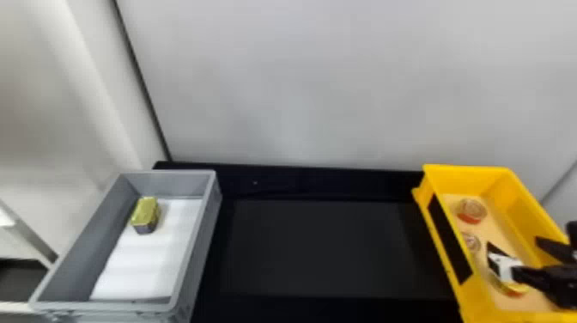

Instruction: Pick up the round yellow can and place it in the yellow rectangular box

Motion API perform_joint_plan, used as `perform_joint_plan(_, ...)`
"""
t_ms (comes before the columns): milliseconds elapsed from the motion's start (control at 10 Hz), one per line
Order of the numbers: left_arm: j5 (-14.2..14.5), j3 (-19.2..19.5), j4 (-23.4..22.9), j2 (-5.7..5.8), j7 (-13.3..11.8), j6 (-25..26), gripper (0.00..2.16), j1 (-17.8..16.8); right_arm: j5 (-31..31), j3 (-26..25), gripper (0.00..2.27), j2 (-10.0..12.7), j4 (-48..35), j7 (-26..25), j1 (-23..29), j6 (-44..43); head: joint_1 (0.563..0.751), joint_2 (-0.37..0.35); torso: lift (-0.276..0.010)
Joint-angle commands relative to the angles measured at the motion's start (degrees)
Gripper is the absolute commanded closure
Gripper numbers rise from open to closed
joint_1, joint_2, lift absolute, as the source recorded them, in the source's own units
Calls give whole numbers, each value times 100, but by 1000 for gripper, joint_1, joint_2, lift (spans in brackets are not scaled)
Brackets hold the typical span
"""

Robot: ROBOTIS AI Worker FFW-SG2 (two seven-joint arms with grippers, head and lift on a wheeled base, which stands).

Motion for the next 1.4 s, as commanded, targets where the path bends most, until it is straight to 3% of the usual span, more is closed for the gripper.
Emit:
perform_joint_plan(0,0,6,0,-15,0,2,136,7,-86,13,156,3,-24,-1,8,-60,694,14,-68)
perform_joint_plan(300,0,15,0,-15,-8,2,136,25,-157,-119,153,38,-525,-53,87,-166,694,14,-68)
perform_joint_plan(700,0,24,0,-15,-8,2,136,25,-157,-971,150,90,-1492,-273,87,-350,694,14,-68)
perform_joint_plan(1000,0,24,0,-15,-17,2,136,25,-605,-1666,148,38,-1588,-352,-98,-1151,694,14,-68)
perform_joint_plan(1300,-9,50,0,-15,-17,2,136,34,-711,-1798,148,-15,-1755,-528,-405,-1731,694,14,-68)
